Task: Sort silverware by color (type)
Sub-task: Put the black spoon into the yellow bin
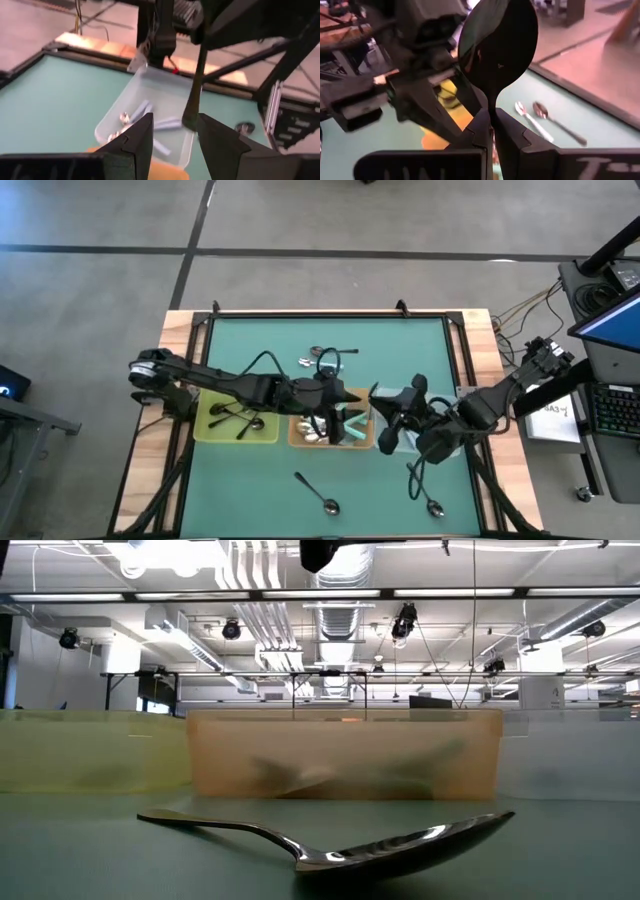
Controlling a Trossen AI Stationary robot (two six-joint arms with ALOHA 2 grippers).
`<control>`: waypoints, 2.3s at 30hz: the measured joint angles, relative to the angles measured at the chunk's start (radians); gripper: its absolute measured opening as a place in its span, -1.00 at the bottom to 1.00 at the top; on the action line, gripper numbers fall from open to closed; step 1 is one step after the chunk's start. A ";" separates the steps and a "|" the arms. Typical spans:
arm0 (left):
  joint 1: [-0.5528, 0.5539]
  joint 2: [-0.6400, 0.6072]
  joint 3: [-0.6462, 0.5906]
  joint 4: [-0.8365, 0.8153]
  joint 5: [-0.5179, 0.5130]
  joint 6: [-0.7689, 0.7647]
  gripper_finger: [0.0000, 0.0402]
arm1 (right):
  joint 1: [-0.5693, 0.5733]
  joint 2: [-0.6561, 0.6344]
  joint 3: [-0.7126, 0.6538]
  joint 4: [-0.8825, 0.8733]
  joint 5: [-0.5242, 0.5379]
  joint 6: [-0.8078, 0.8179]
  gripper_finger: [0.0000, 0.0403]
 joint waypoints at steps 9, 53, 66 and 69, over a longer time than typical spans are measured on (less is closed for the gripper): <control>0.000 0.000 0.000 0.116 0.000 0.022 -0.33 | -0.037 0.000 0.018 0.056 0.001 -0.124 -0.96; 0.019 -0.038 0.001 -0.044 0.097 -0.015 -0.99 | -0.017 -0.037 0.018 0.150 -0.198 -0.192 -0.37; -0.024 -0.163 0.001 -0.919 0.069 -0.144 -1.00 | 0.083 0.016 -0.002 -0.540 -0.591 0.665 -0.34; -0.039 -0.170 -0.010 -1.133 0.025 -0.200 -1.00 | 0.133 0.072 -0.014 -0.624 -0.647 0.799 -0.38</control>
